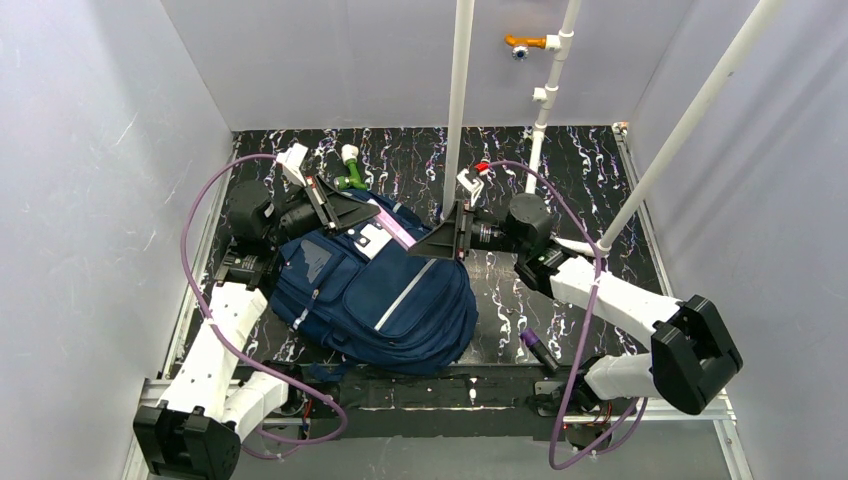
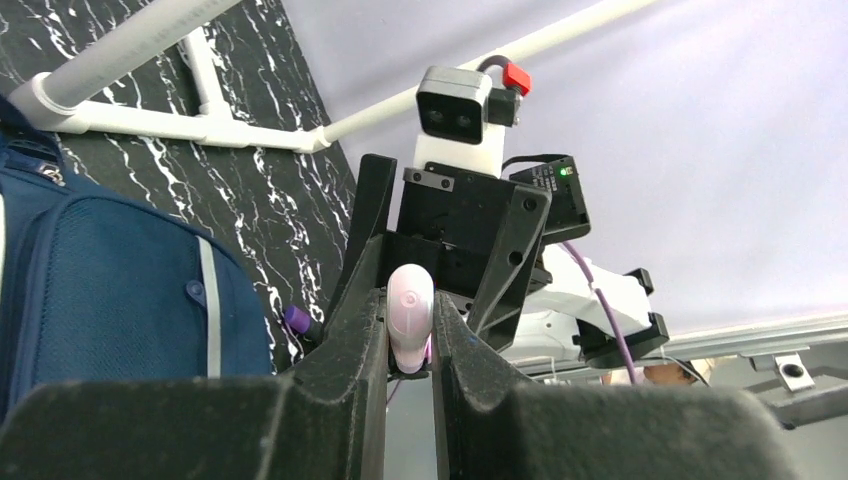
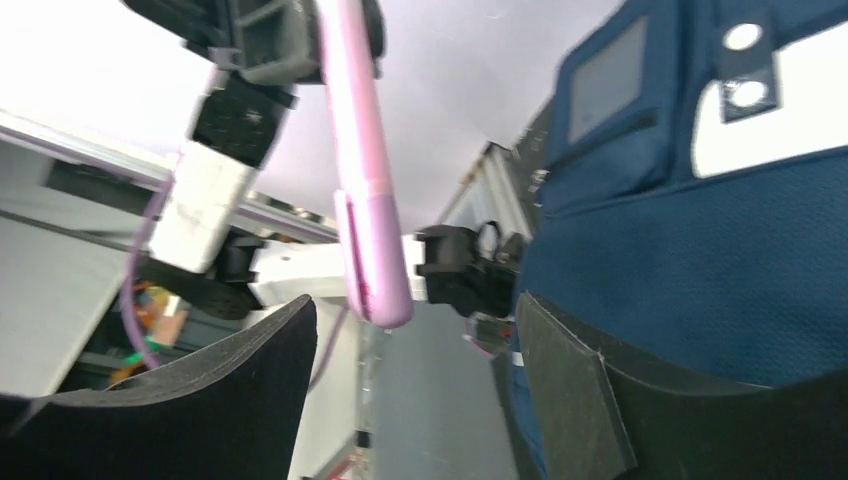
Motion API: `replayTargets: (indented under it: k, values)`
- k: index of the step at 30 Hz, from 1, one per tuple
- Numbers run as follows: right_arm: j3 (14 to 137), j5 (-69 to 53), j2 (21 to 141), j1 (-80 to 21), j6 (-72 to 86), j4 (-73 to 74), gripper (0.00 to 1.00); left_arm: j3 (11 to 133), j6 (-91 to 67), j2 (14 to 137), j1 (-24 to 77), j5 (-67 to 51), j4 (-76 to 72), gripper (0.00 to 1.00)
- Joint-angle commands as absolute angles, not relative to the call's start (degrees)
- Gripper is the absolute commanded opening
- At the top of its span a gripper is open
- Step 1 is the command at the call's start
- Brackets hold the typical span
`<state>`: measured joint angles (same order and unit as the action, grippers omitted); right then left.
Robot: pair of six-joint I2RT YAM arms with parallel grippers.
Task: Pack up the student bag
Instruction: Pick up the stationery from the center of the board, then place the stationery in the student bag.
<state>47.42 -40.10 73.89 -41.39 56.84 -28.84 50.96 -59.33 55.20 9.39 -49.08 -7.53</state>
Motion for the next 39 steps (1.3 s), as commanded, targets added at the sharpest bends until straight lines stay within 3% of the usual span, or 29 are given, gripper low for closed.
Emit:
replayTargets:
  k: [1, 3, 7, 12, 14, 16, 17, 18, 19, 21, 23, 27, 29, 32, 34, 36, 39]
  values:
    - [44.75, -40.12, 74.09, -41.13, 75.64, -57.43, 0.77, 51.74, -61.24, 53.60, 8.97, -52.48, -10.46, 0.00]
    - [45.80, -38.95, 75.11, -41.28, 77.06, -58.84, 0.75, 51.93, -61.64, 53.62, 8.96, -52.56, -10.54, 0.00]
    - [47.78, -38.69, 77.42, -41.57, 78.54, -61.27, 0.60, 52.03, -61.54, 53.48, 8.96, -52.36, -10.55, 0.00]
    - [48.95, -40.39, 79.85, -42.62, 78.80, -62.05, 0.51, 52.99, -61.58, 53.77, 8.96, -52.07, -11.06, 0.00]
    - [49.14, -40.43, 80.27, -42.63, 78.54, -61.94, 0.36, 53.17, -61.29, 53.92, 8.96, -52.31, -11.09, 0.00]
    - [49.61, -40.43, 80.86, -42.79, 78.24, -61.63, 0.30, 52.73, -61.47, 53.82, 8.96, -52.09, -11.16, 0.00]
    - [49.84, -40.43, 81.19, -43.00, 78.24, -61.99, 0.22, 52.27, -61.56, 53.65, 8.96, -51.78, -11.21, 0.00]
    - [49.92, -40.43, 81.47, -43.06, 78.14, -62.37, 0.04, 51.86, -61.54, 53.54, 8.96, -51.63, -11.24, 0.00]
    - [49.80, -40.31, 81.62, -43.07, 77.87, -62.50, 0.01, 51.45, -61.40, 53.36, 8.96, -51.48, -11.16, 0.01]
    - [49.96, -39.72, 81.18, -43.00, 75.15, -57.88, 0.01, 52.35, -57.49, 52.54, 7.28, -51.29, -4.29, 0.23]
    - [50.61, -36.74, 79.35, -42.98, 68.16, -45.11, 0.01, 58.16, -43.13, 51.22, 5.86, -43.46, 19.33, 0.41]
    - [51.42, -29.78, 76.27, -42.98, 56.55, -24.97, 0.01, 64.94, -21.58, 49.83, 5.80, -16.40, 47.20, 0.62]
    - [50.98, -28.89, 76.50, -42.98, 55.29, -22.25, 0.01, 65.50, -17.79, 49.24, 5.80, -9.94, 52.06, 0.63]
    - [50.02, -30.43, 78.54, -44.03, 56.11, -23.05, 0.01, 64.20, -12.48, 50.20, 5.99, -11.38, 54.05, 0.66]
    - [49.53, -30.79, 79.81, -45.12, 57.28, -24.71, 0.01, 64.85, -9.21, 53.63, 7.96, -10.02, 56.89, 0.61]
    - [50.14, -30.42, 80.59, -46.27, 57.70, -26.04, 0.01, 64.57, -4.43, 59.50, 16.74, 2.75, 58.69, 0.59]
    - [53.99, -28.94, 82.07, -49.74, 54.86, -23.40, 0.01, 59.67, -2.87, 59.69, 18.32, 6.77, 48.42, 0.47]
